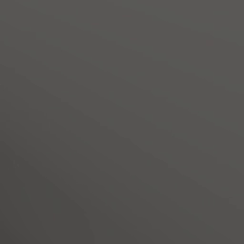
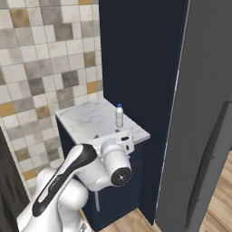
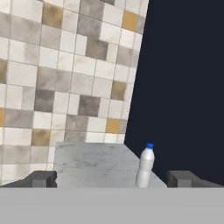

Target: Take the bottled waters from the counter and place them in the freezer to freeze. Close the freezer door after placing the bottles.

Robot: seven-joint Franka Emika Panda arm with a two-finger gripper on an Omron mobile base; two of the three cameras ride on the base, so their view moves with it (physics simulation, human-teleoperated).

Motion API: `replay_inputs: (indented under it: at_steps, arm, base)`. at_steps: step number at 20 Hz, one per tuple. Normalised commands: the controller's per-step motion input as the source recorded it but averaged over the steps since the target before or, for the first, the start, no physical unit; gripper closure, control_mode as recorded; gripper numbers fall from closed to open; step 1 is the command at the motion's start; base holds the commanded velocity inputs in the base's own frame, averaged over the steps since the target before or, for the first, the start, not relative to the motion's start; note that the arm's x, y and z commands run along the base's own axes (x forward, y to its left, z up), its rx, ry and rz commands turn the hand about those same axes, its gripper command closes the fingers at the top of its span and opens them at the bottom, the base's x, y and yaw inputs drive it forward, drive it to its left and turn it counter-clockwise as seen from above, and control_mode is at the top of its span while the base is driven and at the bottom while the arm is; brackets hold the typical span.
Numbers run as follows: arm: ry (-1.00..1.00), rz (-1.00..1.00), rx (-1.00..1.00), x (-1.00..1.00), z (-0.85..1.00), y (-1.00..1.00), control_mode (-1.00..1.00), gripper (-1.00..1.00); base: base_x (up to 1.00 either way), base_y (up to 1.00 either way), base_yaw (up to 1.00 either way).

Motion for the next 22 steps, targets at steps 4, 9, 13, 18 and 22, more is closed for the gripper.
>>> replay_inputs:
  at_steps: [4, 9, 13, 18, 22]
  arm:
    - [0.17, 0.0, 0.07, 0.37, 0.0, 0.0, -1.0, -1.0]
    - [0.11, 0.0, 0.13, 0.4, -0.11, 0.0, -1.0, -1.0]
    - [-0.01, 0.03, 0.08, 0.57, -0.31, 0.0, -1.0, -1.0]
    - [-0.08, 0.06, 0.03, 0.63, -0.41, 0.0, -1.0, -1.0]
    - [-0.07, 0.02, 0.0, 0.58, -0.26, 0.0, -1.0, -1.0]
  base:
    - [0.0, 0.0, 0.0]
    - [0.0, 0.0, 0.0]
    - [0.0, 0.0, 0.0]
    - [0.0, 0.0, 0.0]
    - [0.0, 0.0, 0.0]
